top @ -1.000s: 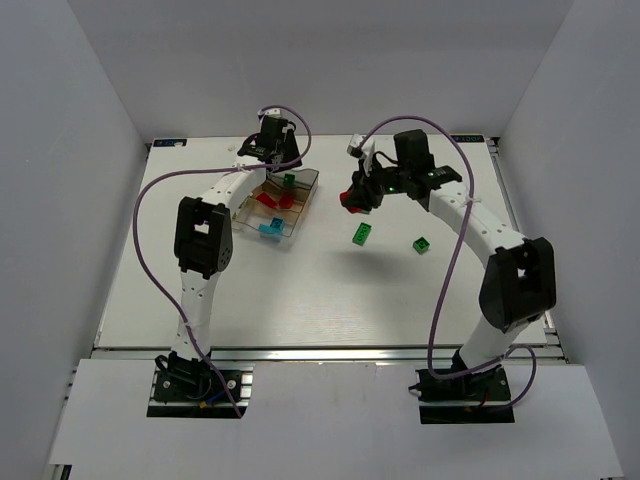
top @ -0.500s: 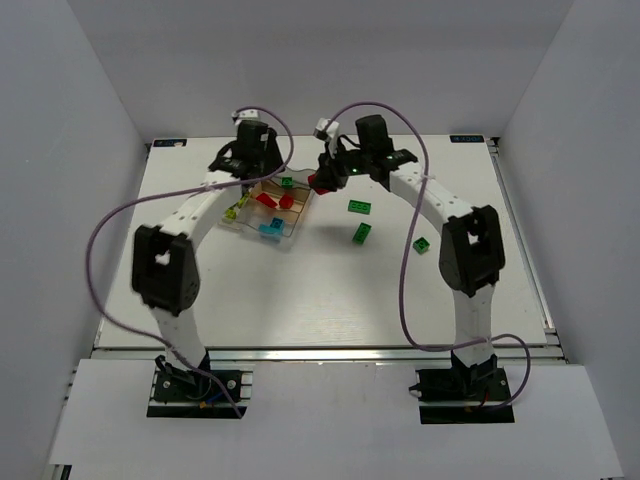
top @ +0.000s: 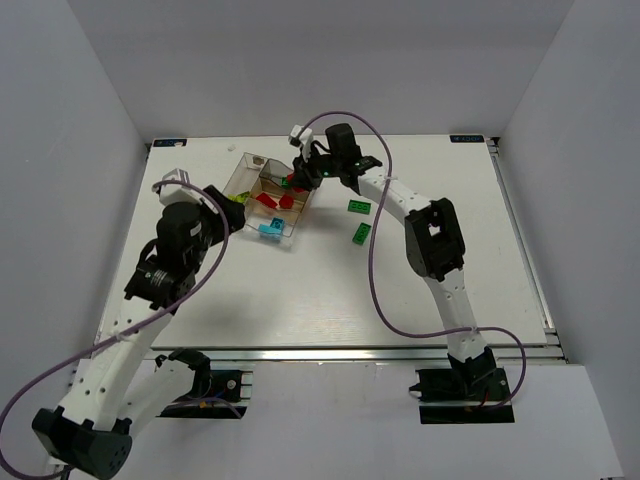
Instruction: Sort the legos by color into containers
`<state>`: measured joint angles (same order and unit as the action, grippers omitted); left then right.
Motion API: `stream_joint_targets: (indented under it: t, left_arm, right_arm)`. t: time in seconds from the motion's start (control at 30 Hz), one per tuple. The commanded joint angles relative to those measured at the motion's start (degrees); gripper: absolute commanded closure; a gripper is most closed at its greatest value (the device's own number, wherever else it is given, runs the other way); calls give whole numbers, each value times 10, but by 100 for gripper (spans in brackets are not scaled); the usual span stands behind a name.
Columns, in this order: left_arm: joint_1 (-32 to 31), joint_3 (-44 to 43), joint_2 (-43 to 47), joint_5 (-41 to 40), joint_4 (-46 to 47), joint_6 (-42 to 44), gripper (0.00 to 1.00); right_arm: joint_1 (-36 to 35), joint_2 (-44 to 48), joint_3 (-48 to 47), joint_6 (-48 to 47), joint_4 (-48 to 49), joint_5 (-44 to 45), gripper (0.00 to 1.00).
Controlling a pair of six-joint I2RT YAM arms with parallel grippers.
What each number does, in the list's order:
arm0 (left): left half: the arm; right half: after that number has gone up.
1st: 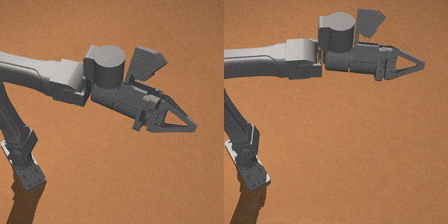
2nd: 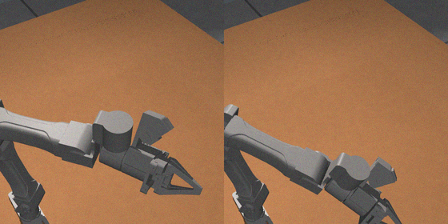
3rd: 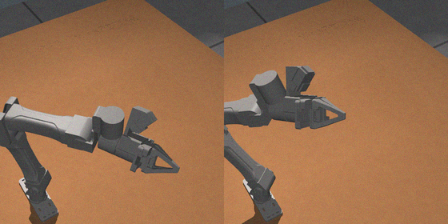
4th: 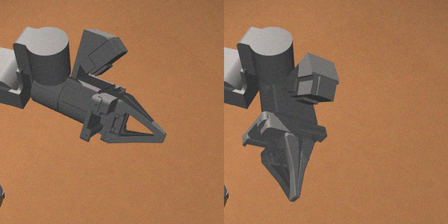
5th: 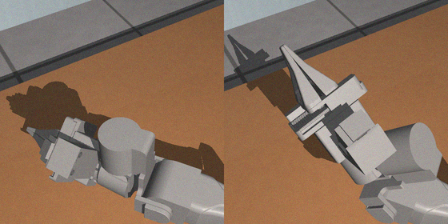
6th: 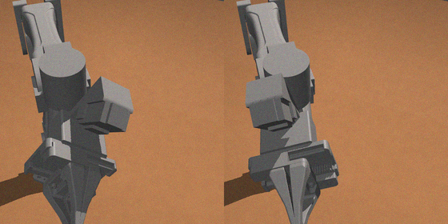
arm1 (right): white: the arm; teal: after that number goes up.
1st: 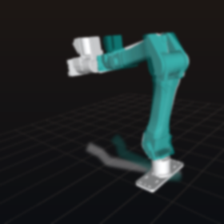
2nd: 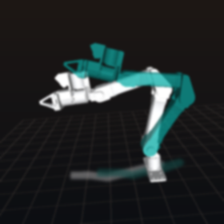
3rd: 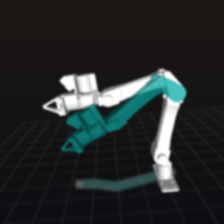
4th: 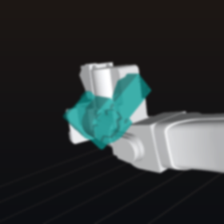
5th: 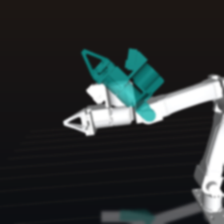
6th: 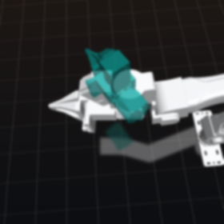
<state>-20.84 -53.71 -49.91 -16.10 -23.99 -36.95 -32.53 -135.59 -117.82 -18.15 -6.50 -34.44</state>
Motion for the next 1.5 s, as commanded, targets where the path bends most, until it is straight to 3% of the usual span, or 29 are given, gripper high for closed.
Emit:
stream_joint_targets:
  t: [0.0, 0.07, 0.3, 0.47, 0.63, 0.73, 0.77, 0.8, 0.83, 0.9, 0.93, 1.0, 1.03, 1.07, 1.13, 1.17, 1.47]
  left_arm:
    - [-2, 18, 38, 21, -47, -36, 19]
    - [-2, 18, 44, 34, -55, -37, 19]
    - [-2, 28, 44, 69, -30, -43, 19]
    - [-2, 40, 35, 100, -5, -44, 19]
    - [-2, 62, 22, 157, 47, -51, 21]
    - [-2, 80, 11, 196, 79, -57, 32]
    - [-2, 85, 8, 205, 88, -58, 38]
    - [-2, 90, 4, 213, 102, -61, 58]
    - [-2, 94, 1, 221, 109, -62, 67]
    - [-2, 101, -12, 244, 128, -64, 78]
    - [-2, 103, -15, 250, 133, -65, 78]
    - [-2, 106, -26, 266, 144, -65, 73]
    - [-2, 107, -29, 269, 148, -66, 61]
    - [-2, 108, -32, 276, 153, -66, 53]
    - [-7, 110, -38, 280, 158, -66, 39]
    - [-7, 111, -40, 281, 161, -66, 37]
    - [-7, 118, -45, 294, 177, -61, 34]
  right_arm:
    - [-10, -10, -33, 5, 45, 15, 87]
    - [-17, -15, -31, 5, 44, 16, 73]
    - [-27, -7, -22, 3, 27, 17, 51]
    - [-17, 39, -4, 25, 29, 18, 46]
    - [13, 148, 96, 78, 51, 55, 47]
    - [49, 217, 176, 95, 40, 111, 55]
    - [62, 233, 193, 95, 29, 123, 76]
    - [68, 257, 205, 88, -4, 139, 87]
    - [81, 266, 226, 75, -26, 151, 96]
    - [111, 286, 235, 58, -115, 156, 100]
    - [117, 291, 244, 31, -149, 147, 100]
    - [153, 305, 257, 11, -208, 136, 73]
    - [161, 320, 266, 3, -257, 134, 61]
    - [170, 327, 291, -13, -274, 134, 38]
    - [199, 354, 323, -22, -296, 162, 21]
    - [210, 363, 360, -34, -298, 175, 13]
    - [265, 380, 455, -100, -290, 278, 12]
